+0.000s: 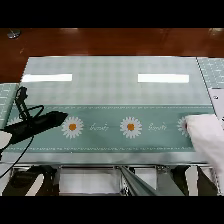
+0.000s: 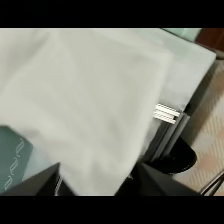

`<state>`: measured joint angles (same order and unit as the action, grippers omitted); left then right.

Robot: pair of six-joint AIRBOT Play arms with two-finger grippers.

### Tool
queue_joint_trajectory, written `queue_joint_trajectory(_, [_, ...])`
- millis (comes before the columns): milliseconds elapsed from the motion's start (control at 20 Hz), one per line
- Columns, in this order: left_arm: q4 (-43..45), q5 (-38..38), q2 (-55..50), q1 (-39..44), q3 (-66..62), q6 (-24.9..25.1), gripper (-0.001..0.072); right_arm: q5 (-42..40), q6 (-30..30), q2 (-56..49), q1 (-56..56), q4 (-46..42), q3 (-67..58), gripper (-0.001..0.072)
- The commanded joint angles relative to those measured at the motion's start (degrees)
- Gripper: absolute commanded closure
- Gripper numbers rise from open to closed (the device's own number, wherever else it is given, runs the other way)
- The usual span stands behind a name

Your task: Fold the shirts.

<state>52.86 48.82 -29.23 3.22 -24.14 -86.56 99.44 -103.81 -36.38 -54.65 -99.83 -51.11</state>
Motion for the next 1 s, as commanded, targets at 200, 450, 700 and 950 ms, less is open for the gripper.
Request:
queue_joint_trajectory(200, [0.2, 5.4, -12.1, -3.7, -23.3, 13.2, 0.0679, -13.6, 6.7, -8.1, -2.8, 27.2, -10.0, 0.0178])
queue_joint_trajectory(450, [0.9, 11.0, -29.4, -0.8, -53.3, 12.2, 0.0680, -36.7, 22.5, -18.0, 26.9, 61.6, -25.6, 0.0687])
queue_joint_trajectory(700, [14.1, 13.2, -40.4, 8.0, -53.5, 0.8, 0.0679, -36.2, 5.2, -33.1, 66.1, 14.6, -24.5, 0.0687])
queue_joint_trajectory(950, [15.7, 18.8, -45.0, 4.0, -44.7, -1.1, 0.0678, -22.5, -6.7, -45.5, 66.8, 3.7, -22.6, 0.0688])
